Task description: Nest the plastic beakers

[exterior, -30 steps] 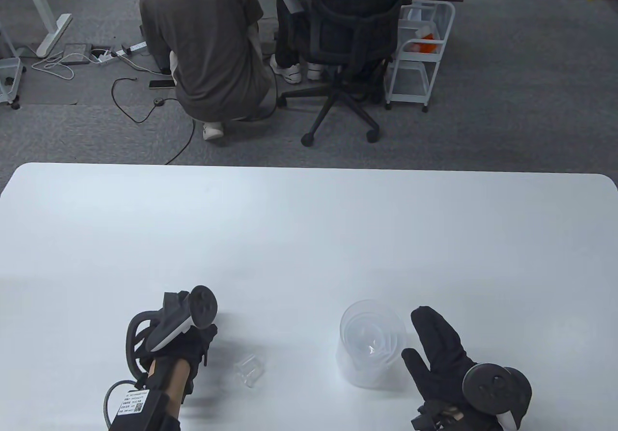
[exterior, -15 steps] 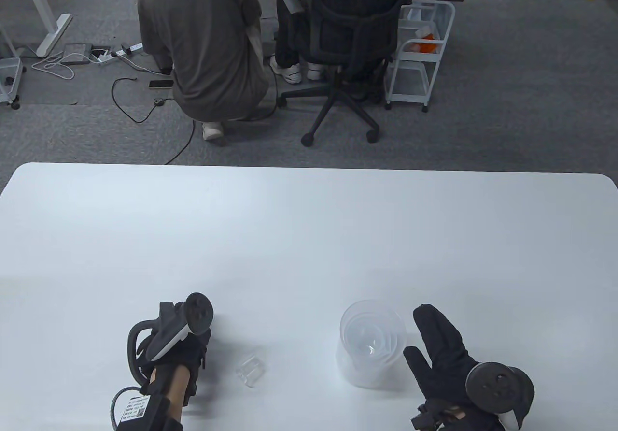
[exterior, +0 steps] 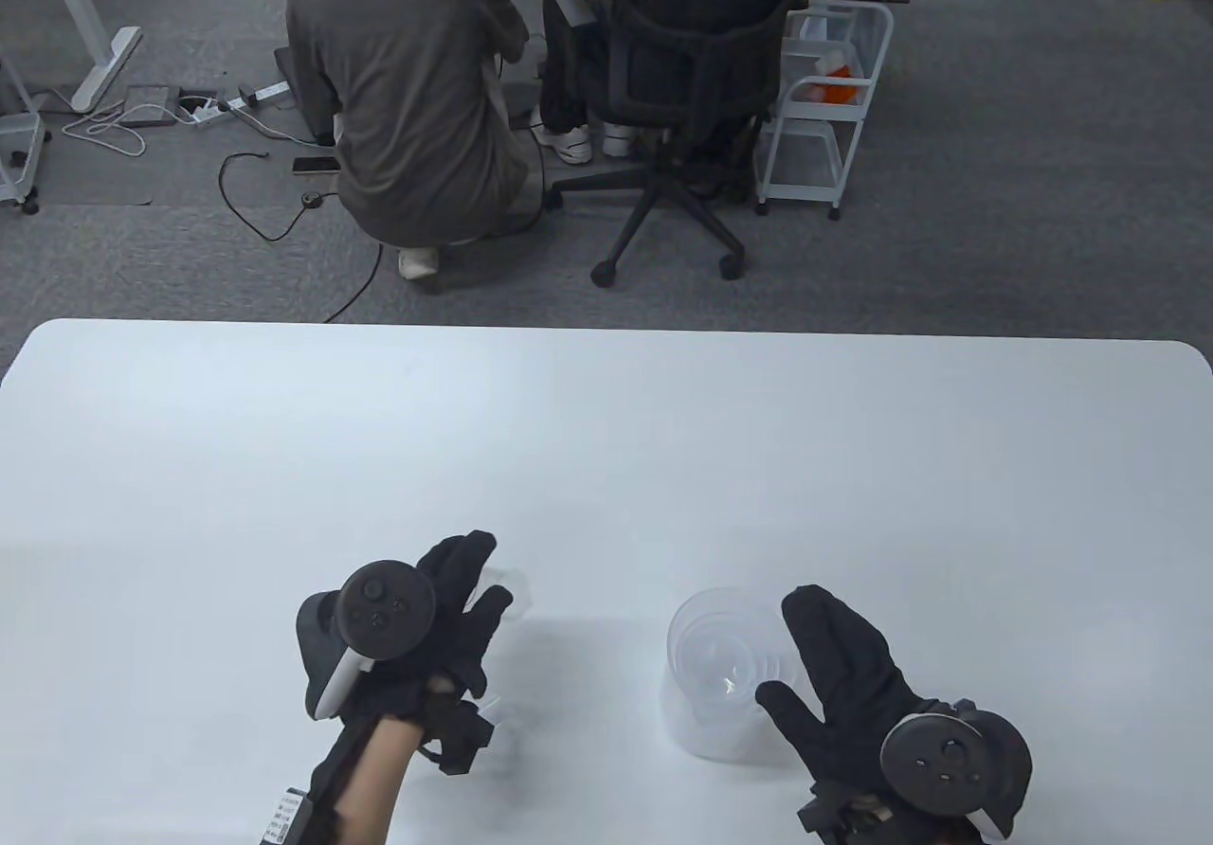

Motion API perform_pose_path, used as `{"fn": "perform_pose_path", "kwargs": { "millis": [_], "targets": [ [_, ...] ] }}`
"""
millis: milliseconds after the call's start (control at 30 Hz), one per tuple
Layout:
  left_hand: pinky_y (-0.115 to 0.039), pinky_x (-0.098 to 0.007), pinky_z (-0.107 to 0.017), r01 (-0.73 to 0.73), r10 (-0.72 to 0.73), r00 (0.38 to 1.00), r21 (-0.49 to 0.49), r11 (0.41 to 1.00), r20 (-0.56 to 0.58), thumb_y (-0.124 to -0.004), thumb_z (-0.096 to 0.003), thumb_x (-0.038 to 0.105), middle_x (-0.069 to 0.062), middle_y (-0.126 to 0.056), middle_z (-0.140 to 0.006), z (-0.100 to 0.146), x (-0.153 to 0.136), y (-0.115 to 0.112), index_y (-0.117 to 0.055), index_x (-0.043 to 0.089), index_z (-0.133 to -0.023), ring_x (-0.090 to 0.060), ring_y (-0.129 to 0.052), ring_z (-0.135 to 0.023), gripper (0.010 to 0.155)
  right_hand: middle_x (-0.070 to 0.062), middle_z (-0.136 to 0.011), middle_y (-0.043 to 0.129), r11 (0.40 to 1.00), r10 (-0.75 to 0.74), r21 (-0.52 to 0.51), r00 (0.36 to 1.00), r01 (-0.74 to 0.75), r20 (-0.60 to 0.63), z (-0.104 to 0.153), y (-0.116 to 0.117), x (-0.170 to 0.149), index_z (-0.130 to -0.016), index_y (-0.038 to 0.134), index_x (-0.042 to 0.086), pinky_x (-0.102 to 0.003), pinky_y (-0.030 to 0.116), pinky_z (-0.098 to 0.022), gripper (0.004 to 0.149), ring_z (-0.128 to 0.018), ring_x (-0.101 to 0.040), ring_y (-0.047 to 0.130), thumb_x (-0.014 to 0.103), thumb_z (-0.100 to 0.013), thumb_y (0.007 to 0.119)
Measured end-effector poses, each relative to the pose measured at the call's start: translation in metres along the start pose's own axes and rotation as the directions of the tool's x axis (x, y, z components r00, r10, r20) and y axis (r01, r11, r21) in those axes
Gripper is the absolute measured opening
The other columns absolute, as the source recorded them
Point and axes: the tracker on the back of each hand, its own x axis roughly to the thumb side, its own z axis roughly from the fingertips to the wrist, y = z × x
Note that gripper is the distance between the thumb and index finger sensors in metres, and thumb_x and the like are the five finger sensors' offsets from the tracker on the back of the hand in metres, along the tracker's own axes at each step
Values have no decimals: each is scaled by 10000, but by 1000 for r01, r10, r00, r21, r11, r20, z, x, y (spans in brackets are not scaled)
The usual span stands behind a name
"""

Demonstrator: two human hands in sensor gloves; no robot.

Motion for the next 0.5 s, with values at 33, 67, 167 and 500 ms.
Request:
{"fn": "perform_pose_path", "kwargs": {
  "millis": [33, 67, 167, 500],
  "targets": [
    [-776, -483, -578, -49, 49, 998, -10, 999, 32, -744, -457, 403, -186, -605, -1045, 0, 9, -3, -610, 154, -1013, -394, -867, -847, 624, -201, -1109, 542, 1000, -1, -2, 1000, 1, 17, -1, 0, 5, -1034, 458, 121, -610, 560, -657, 747, -958, -479, 612, 550, -484, 726],
    [-779, -479, -579, -100, 102, 993, -29, 995, 59, -739, -460, 404, -188, -604, -1046, 0, 18, -6, -606, 155, -1015, -394, -869, -848, 623, -202, -1111, 538, 1000, -4, -7, 999, 4, 37, -2, 0, 12, -1034, 458, 122, -608, 562, -657, 747, -961, -479, 608, 548, -483, 728],
    [-782, -483, -580, -205, 214, 970, -84, 975, 115, -731, -468, 394, -200, -601, -1048, 2, 41, -16, -600, 145, -1020, -404, -869, -851, 620, -202, -1118, 527, 1000, -10, -12, 996, 11, 87, -5, 1, 28, -1037, 450, 124, -607, 567, -658, 751, -969, -482, 602, 546, -483, 733],
    [-801, -484, -584, -474, 532, 830, -287, 832, 170, -678, -489, 372, -243, -586, -1049, 12, 88, -52, -562, 112, -1036, -435, -865, -868, 616, -203, -1141, 477, 1000, -15, -12, 982, 18, 188, -7, 8, 65, -1046, 422, 134, -610, 562, -666, 752, -991, -488, 579, 543, -488, 716]
  ]
}}
